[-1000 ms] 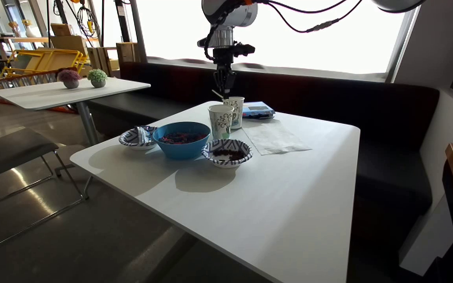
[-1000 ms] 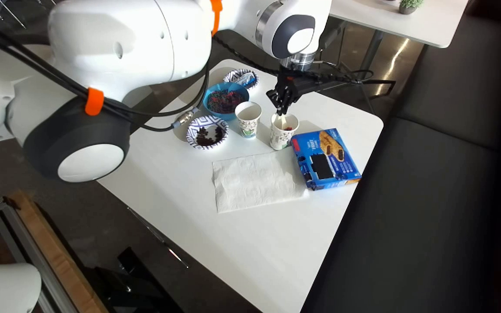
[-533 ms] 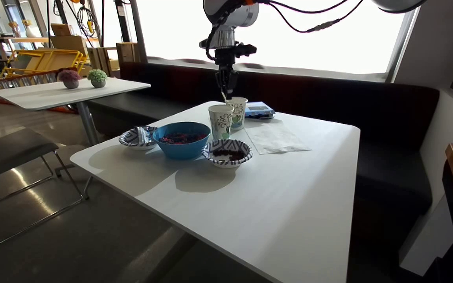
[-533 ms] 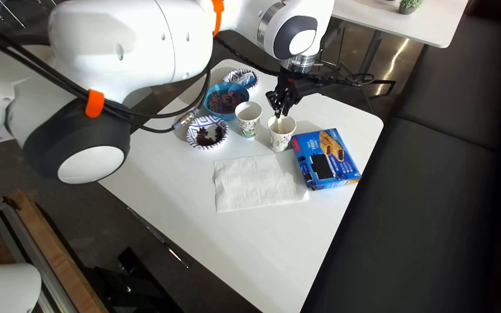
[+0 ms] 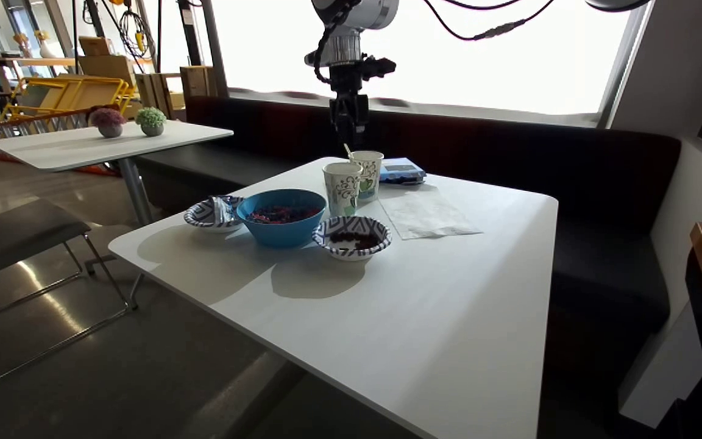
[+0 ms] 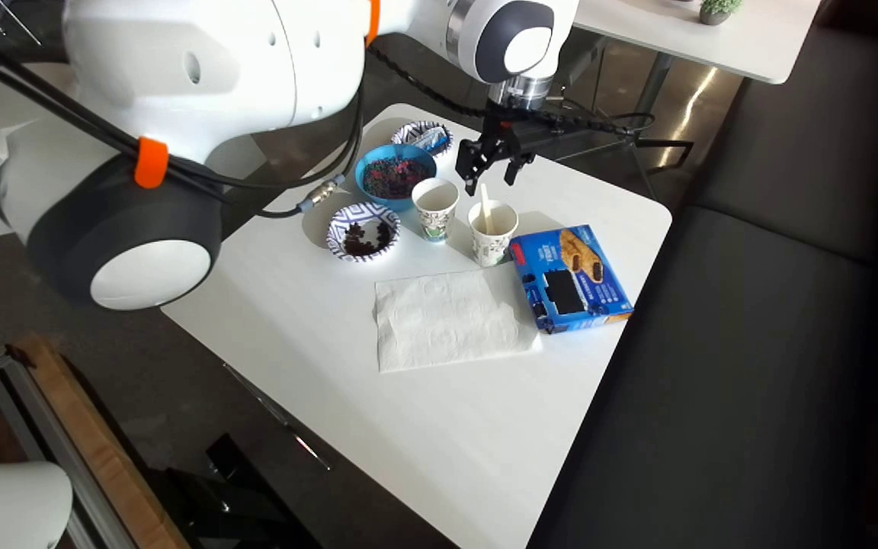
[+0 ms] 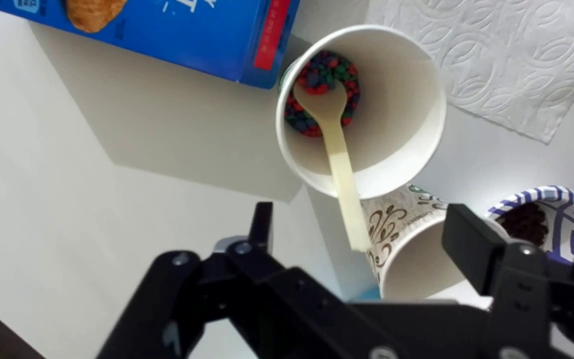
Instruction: Transfer a spoonful of contents from the blue bowl to the right cup
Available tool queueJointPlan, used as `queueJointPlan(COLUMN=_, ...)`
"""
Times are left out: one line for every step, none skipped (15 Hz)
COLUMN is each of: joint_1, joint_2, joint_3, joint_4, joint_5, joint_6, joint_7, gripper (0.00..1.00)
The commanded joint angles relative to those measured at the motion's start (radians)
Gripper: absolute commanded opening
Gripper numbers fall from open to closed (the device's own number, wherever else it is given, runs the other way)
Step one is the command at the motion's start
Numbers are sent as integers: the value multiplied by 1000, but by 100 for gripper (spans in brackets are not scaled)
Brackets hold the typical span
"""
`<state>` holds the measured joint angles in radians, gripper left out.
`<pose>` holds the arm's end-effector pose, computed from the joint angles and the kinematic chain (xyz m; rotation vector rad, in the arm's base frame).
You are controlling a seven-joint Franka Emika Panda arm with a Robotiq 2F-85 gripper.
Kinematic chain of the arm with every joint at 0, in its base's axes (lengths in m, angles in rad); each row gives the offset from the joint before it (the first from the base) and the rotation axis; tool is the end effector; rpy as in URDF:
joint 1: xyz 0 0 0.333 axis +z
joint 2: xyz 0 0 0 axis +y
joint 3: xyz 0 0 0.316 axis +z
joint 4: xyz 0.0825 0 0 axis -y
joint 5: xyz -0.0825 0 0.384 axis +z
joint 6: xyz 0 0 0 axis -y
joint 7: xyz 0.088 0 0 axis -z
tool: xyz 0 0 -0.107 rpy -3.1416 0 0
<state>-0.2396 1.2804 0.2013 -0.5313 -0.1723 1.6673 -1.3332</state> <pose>0.7796 -0.1377 0.2191 -2.5063 -1.7030 0.1254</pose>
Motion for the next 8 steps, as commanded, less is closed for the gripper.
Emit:
queueJointPlan(joint_1=33, joint_2=-67, joint_3=-21, joint_4=-22, joint_5=-20, joint_6=-44, joint_7=93, gripper=100)
queueJointPlan(joint_1=44, joint_2=-84, joint_3=-29, joint_4=-19, joint_5=-26, joint_6=-35, joint_7=135, gripper=100)
queueJointPlan(joint_1=53, joint_2=-104, joint_3=-34, joint_4=-21, joint_5=-22, joint_6=-43, joint_7=207, gripper=100)
queueJointPlan(joint_1=61, joint_2=-120, joint_3=-41, joint_4=-20, joint_5=-22, joint_6=-31, joint_7=266, gripper=100)
queueJointPlan(joint_1=67, joint_2=-133, joint_3=-50, joint_4=-19, joint_5=-23, joint_6=-25, joint_7=325, gripper=100)
queueJointPlan(joint_1=71, joint_2=-146, joint_3=-51, joint_4=-22, joint_5=-15, joint_6=-22, joint_7=382, gripper=100)
queueJointPlan(joint_1=74, joint_2=-163, joint_3=-56, joint_4=-30, joint_5=-11, joint_6=-37, joint_7=443, gripper=100)
queueJointPlan(joint_1=74, joint_2=-170, joint_3=-56, joint_4=-35, joint_5=-7, joint_6=-18, joint_7=498, gripper=100)
